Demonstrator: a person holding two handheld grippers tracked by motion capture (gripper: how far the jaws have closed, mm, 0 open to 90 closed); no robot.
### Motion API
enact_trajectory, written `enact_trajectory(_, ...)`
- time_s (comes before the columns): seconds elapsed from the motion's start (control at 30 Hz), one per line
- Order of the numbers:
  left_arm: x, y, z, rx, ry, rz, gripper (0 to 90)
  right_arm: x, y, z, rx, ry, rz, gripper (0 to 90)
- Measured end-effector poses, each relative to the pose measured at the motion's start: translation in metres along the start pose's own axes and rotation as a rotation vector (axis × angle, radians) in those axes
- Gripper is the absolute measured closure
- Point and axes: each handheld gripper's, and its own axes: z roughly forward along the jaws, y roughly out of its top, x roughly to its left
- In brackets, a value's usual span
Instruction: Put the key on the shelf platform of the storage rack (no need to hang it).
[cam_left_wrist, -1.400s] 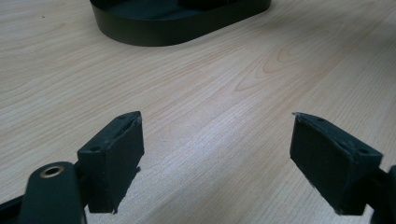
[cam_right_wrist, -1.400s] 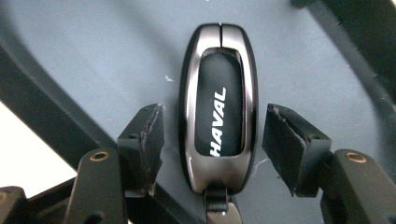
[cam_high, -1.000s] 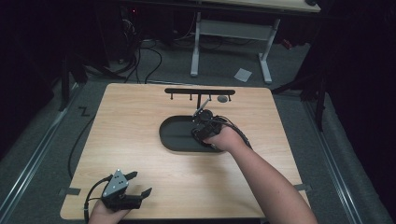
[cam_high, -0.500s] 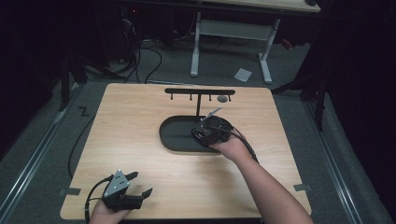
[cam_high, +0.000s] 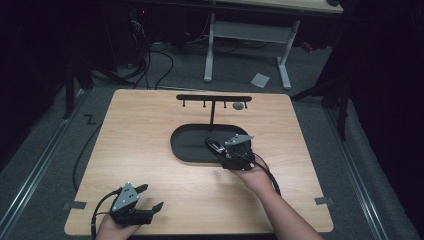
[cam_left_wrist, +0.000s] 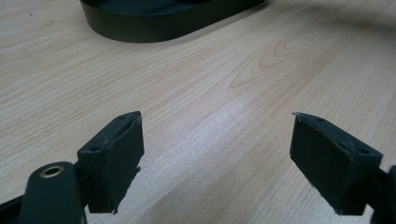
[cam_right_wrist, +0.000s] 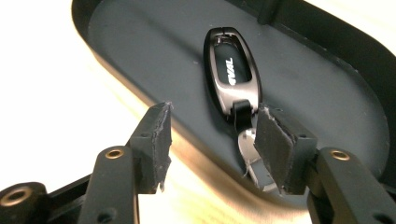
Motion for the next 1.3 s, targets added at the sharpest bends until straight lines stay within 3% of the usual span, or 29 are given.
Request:
enact_trajectory(0.13,-0.001,0.0,0.001,0.005,0.001,0.004,18.3,0.002,-0.02,-0.012,-0.06,0.013,0.013,44.5)
enact_trajectory(0.2,-0.001,0.0,0.002,0.011,0.002,0.008,18.3,0.005,-0.038,-0.02,-0.088,0.024,0.027,44.0)
enact_trajectory(0.43,-0.003,0.0,0.003,0.013,0.005,0.011,18.2,0.009,-0.067,-0.035,-0.129,0.013,0.016,39.1)
enact_trajectory(0.63,-0.005,-0.001,0.002,0.008,0.005,0.013,18.2,0.009,-0.091,-0.049,-0.177,-0.019,0.038,23.8)
enact_trajectory(0.7,-0.006,-0.001,0.001,0.003,0.005,0.019,18.3,0.01,-0.105,-0.054,-0.202,-0.05,0.046,18.0)
enact_trajectory(0.73,-0.007,-0.001,0.0,0.001,0.005,0.02,18.3,0.01,-0.105,-0.054,-0.202,-0.05,0.046,18.0)
enact_trajectory(0.77,-0.008,0.0,0.0,-0.002,0.008,0.022,18.2,0.012,-0.119,-0.056,-0.24,-0.088,0.052,18.4)
enact_trajectory(0.8,-0.008,0.0,0.0,-0.005,0.01,0.022,18.2,0.011,-0.123,-0.056,-0.242,-0.077,0.066,18.2)
enact_trajectory(0.9,-0.009,0.001,0.0,-0.004,0.012,0.027,18.2,0.01,-0.122,-0.056,-0.235,-0.043,0.099,16.1)
enact_trajectory(1.13,-0.009,0.0,0.0,-0.002,0.015,0.027,18.2,0.017,-0.119,-0.047,-0.229,-0.066,0.036,16.2)
enact_trajectory(1.3,-0.008,0.0,-0.002,-0.005,0.017,0.023,18.2,0.016,-0.118,-0.047,-0.233,-0.072,0.036,16.2)
